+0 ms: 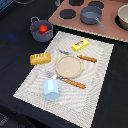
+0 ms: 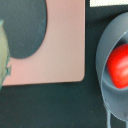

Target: Interact with the objects in diverse but meaningful ways.

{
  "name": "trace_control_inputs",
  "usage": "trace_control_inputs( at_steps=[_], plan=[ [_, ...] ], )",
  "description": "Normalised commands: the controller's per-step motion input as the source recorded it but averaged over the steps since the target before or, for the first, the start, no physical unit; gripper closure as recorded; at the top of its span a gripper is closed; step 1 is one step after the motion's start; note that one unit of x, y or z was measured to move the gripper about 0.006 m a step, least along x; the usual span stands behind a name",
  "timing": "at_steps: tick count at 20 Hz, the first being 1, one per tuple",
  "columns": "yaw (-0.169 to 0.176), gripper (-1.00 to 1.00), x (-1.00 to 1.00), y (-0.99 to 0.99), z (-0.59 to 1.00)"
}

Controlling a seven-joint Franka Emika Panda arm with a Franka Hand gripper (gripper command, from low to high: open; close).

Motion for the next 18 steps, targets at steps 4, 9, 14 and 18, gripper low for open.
trace_control_inputs(
  at_steps=[4,9,14,18],
  plan=[
    [-0.062,-1.00,0.67,0.15,0.24],
    [-0.078,-1.00,0.41,-0.10,0.25],
    [-0.055,-1.00,0.04,-0.23,0.05],
    [-0.013,-1.00,0.00,-0.33,-0.05]
  ],
)
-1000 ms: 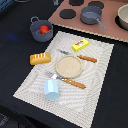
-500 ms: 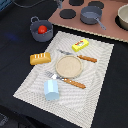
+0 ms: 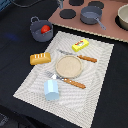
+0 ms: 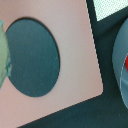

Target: Interact with the objects in diverse but meaningful ways.

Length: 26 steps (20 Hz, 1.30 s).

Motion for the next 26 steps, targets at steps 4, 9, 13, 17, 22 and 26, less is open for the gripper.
trace_control_inputs(
  at_steps=[4,9,13,17,22,26],
  plan=[
    [-0.019,-1.00,0.00,-0.32,-0.04],
    [-0.010,-1.00,0.06,0.00,0.05],
    [0.000,-1.00,0.52,0.66,0.41],
    [0.000,-1.00,0.64,0.71,0.43],
    [-0.009,-1.00,0.65,0.62,0.28],
    [-0.070,-1.00,0.66,0.32,0.08]
  ],
)
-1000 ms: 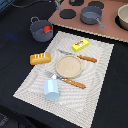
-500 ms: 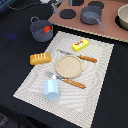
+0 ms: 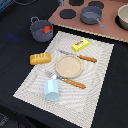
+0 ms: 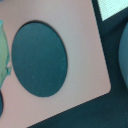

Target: Interact with the objects in diverse but meaningful ways.

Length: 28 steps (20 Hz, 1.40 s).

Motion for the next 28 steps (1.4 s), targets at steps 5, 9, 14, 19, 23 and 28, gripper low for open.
trace_control_inputs(
  at_steps=[5,9,14,19,23,28],
  plan=[
    [-0.077,-1.00,0.64,0.28,0.02],
    [-0.100,-1.00,0.54,0.21,0.00],
    [-0.060,-1.00,0.59,0.33,0.09],
    [-0.045,-1.00,0.63,0.37,0.13],
    [-0.040,-1.00,0.61,0.45,0.10],
    [-0.050,-1.00,0.61,0.41,0.10]
  ],
)
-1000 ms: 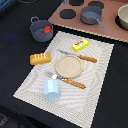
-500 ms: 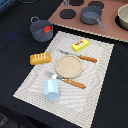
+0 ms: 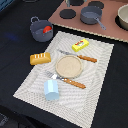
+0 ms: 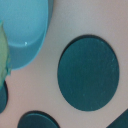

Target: Interact with the objects in diverse but meaningful ways.

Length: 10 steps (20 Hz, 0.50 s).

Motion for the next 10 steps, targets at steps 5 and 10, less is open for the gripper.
trace_control_inputs(
  at_steps=[5,10],
  plan=[
    [-0.063,-1.00,0.62,0.32,0.02],
    [-0.062,-1.00,0.49,0.19,0.00]
  ],
)
